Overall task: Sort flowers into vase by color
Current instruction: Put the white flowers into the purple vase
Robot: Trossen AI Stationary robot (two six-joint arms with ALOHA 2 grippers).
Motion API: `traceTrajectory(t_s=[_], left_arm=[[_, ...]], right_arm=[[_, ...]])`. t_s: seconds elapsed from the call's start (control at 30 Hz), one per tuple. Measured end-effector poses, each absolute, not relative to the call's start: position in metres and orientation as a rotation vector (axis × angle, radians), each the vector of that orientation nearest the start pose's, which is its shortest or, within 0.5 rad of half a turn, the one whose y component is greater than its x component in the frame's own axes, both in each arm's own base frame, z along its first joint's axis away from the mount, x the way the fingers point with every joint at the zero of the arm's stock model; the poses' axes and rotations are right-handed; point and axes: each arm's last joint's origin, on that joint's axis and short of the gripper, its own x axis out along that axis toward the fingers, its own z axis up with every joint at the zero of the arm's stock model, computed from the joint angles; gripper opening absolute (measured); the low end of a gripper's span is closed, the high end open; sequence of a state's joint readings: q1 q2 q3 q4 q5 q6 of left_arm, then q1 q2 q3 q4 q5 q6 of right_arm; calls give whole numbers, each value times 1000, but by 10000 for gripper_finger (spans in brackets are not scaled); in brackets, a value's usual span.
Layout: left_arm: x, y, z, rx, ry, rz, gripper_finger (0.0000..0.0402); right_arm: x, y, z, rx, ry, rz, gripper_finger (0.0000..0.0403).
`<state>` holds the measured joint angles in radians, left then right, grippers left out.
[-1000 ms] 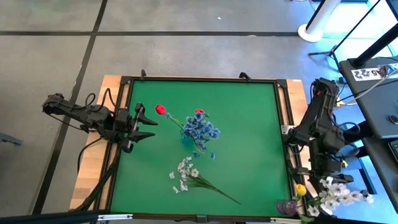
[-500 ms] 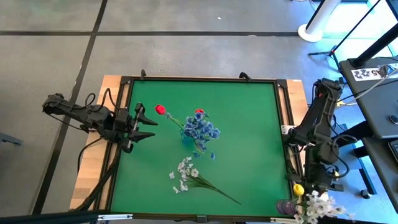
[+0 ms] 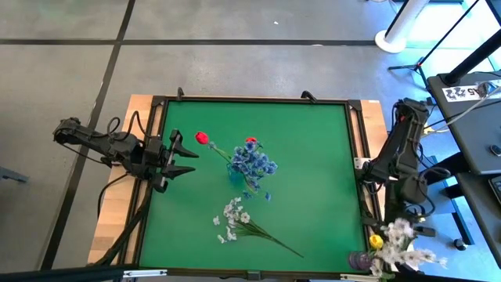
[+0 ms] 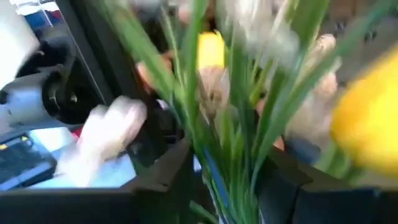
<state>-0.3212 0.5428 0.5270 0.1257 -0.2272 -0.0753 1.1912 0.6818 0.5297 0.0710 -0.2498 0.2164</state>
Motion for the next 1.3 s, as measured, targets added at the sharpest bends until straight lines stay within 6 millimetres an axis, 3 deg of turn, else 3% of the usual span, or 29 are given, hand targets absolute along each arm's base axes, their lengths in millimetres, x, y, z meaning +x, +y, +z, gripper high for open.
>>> traceTrajectory(t_s=[0.27, 0.53, 0.9, 1.07, 1.3], left_arm=[[130, -37, 307, -105, -102, -98, 185], [130, -37, 307, -105, -102, -98, 185], [130, -37, 306, -105, -102, -98, 185], [130, -37, 306, -105, -102, -98, 185], [130, -37, 306, -105, -102, -98, 185]], right_arm=[[52, 147, 274, 141, 421, 1331, 154], [48, 127, 305, 67, 648, 1150, 140], [42, 104, 290, 134, 1024, 783, 133], [40, 86, 323, 108, 931, 640, 133], [44, 61, 368, -4, 532, 334, 133]])
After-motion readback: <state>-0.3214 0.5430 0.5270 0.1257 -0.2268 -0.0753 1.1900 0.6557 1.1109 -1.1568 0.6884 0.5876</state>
